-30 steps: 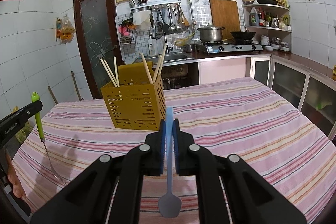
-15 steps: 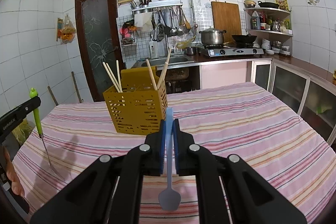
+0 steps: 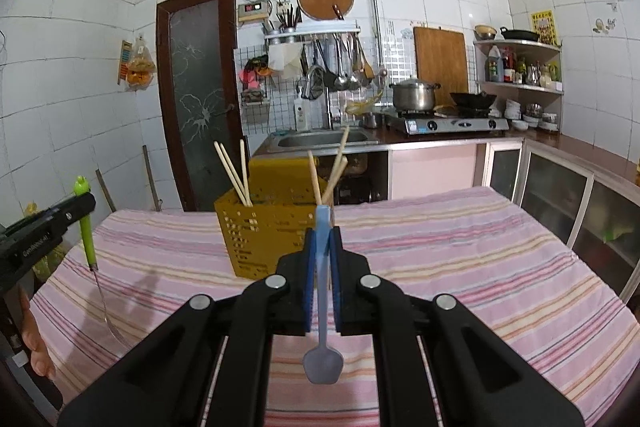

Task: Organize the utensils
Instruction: 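Carry the green fork with the left tool to the yellow holder while the right carries the spoon there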

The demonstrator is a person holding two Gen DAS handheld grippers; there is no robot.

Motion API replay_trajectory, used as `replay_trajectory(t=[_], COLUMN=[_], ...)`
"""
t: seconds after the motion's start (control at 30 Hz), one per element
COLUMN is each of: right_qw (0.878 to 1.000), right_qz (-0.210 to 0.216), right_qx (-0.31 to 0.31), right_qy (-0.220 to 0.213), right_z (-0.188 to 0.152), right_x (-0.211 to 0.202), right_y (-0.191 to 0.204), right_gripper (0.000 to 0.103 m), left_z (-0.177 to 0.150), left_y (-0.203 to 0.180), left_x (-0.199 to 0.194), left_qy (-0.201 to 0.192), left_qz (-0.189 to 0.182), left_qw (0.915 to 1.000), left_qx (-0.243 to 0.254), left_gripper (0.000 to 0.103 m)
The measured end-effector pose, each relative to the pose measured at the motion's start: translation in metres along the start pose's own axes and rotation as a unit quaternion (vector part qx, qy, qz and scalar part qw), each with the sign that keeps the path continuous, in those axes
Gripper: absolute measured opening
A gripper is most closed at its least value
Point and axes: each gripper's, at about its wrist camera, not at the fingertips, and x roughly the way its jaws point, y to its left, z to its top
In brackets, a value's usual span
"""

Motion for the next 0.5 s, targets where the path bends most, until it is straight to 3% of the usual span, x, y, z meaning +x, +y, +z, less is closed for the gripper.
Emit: replay_trajectory(t=[0.5], right_qw=[0.998], right_qz=[0.026], right_qx=[-0.020], right_qy=[-0.049], right_z=[0.080], right_x=[0.003], right_y=[0.037], right_gripper=[0.007], left_z=[0.070], left_y=[-0.005], left_x=[0.018], left_qy=[-0.021], left_qz=[-0.044], left_qw=[0.9988], left_qx=[0.007], left_gripper=[0.014])
